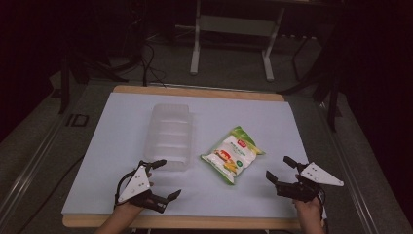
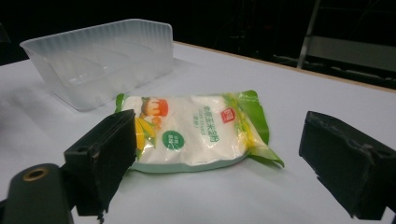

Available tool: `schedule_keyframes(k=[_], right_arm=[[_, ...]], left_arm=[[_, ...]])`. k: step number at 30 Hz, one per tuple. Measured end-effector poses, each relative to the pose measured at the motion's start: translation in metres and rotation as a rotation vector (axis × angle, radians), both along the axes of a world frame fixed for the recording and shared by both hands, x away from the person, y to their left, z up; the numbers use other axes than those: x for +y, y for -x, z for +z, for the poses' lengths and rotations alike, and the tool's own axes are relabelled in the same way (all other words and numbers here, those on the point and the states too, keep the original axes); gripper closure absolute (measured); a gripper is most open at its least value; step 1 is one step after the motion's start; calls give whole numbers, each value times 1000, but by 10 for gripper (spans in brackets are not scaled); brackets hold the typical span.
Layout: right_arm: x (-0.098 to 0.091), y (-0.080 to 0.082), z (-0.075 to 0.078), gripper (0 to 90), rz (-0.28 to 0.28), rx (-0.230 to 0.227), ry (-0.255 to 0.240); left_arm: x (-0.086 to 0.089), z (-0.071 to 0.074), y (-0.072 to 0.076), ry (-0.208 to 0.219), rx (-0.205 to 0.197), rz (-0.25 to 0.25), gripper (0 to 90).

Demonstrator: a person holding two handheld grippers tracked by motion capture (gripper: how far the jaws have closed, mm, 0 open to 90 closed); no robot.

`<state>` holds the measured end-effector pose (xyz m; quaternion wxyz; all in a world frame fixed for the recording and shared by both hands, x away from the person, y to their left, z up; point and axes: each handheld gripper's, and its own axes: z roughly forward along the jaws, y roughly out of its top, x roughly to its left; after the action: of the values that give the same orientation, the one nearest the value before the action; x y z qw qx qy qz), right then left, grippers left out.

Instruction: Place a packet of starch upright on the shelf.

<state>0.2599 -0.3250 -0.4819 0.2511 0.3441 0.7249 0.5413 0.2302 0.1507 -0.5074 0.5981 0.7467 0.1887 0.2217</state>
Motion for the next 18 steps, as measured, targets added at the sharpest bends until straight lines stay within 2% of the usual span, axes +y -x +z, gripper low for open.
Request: schedule_keyframes(k=[8, 12, 18], right_arm=[[4, 4, 2, 114, 8, -7, 1], [7, 9, 7, 114, 29, -24, -28], [16, 13, 15, 114, 40, -37, 24]], left_arm=[[-1, 0, 1, -1, -6, -4, 5], [-1, 0, 1, 0, -7, -9, 5], [-1, 1, 2, 2, -14, -15, 5]])
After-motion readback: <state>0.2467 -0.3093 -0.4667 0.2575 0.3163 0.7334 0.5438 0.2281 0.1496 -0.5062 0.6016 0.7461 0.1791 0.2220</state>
